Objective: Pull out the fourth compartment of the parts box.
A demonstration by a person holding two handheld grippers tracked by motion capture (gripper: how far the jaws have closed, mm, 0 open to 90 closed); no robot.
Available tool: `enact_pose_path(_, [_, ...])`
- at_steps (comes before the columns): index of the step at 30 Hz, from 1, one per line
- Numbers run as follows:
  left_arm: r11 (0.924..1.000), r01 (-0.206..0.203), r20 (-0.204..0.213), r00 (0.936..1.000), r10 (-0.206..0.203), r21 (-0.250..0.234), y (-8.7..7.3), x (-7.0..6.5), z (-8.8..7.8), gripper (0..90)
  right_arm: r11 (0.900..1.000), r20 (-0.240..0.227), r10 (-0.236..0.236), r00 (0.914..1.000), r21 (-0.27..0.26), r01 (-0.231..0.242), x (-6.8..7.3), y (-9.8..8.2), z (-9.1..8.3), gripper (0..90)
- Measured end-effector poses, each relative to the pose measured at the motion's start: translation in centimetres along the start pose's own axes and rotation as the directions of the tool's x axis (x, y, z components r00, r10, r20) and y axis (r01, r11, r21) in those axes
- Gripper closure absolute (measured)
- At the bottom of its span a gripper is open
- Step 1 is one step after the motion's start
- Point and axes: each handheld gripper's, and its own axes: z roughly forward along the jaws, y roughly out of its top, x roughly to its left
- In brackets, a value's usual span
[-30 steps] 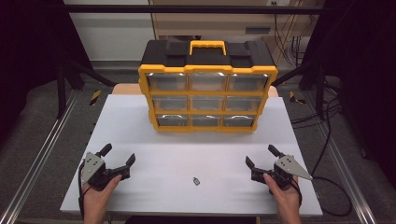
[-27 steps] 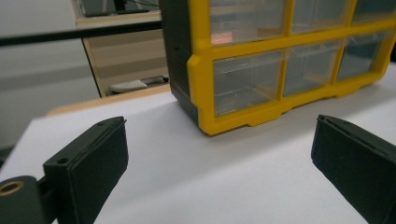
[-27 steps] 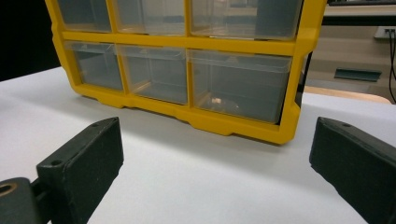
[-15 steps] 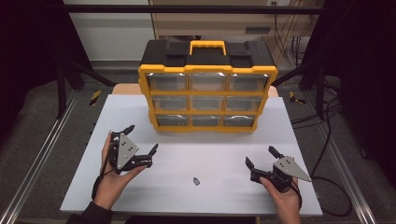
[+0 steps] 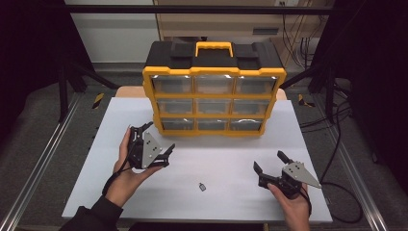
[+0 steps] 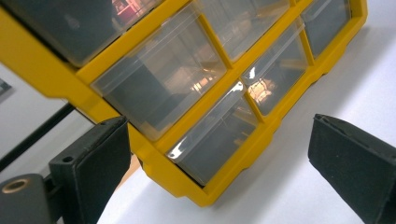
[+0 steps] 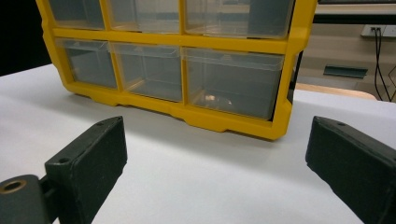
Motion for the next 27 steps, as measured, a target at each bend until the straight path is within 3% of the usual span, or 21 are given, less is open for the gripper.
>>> enact_pose_path(4, [0.999, -0.039, -0.012, 0.9992, 0.039, 0.023, 0.6, 0.1, 0.5, 7.1, 1.0, 0.004, 0.005, 1.0, -0.001, -0.005, 0.0, 0.0, 0.0, 5.9])
enact_pose_path(8, [0.9935, -0.104, -0.045, 0.9933, 0.106, 0.046, 1.3, 0.3, 0.9, 8.9, 1.0, 0.007, 0.004, 1.0, -0.003, -0.004, 0.0, 0.1, -0.1, 6.3])
enact_pose_path(13, [0.9902, -0.124, -0.071, 0.9892, 0.128, 0.065, 1.7, 0.7, 1.6, 11.9, 1.0, 0.006, 0.009, 0.9999, -0.003, -0.009, 0.0, 0.1, -0.1, 6.4])
enact_pose_path(18, [0.9829, -0.165, -0.104, 0.9795, 0.173, 0.083, 2.0, 1.0, 2.0, 17.9, 1.0, 0.005, 0.016, 0.9999, -0.004, -0.016, 0.0, 0.1, -0.2, 6.4])
enact_pose_path(24, [0.9712, -0.217, -0.149, 0.9618, 0.23, 0.1, 2.0, 1.2, 2.4, 32.8, 1.0, 0.001, 0.019, 0.9998, -0.003, -0.019, 0.0, 0.1, -0.2, 6.7])
enact_pose_path(27, [0.9628, -0.246, -0.175, 0.9489, 0.263, 0.111, 2.0, 1.2, 2.6, 41.0, 1.0, 0.0, 0.02, 0.9998, -0.002, -0.02, 0.0, 0.1, -0.2, 6.8])
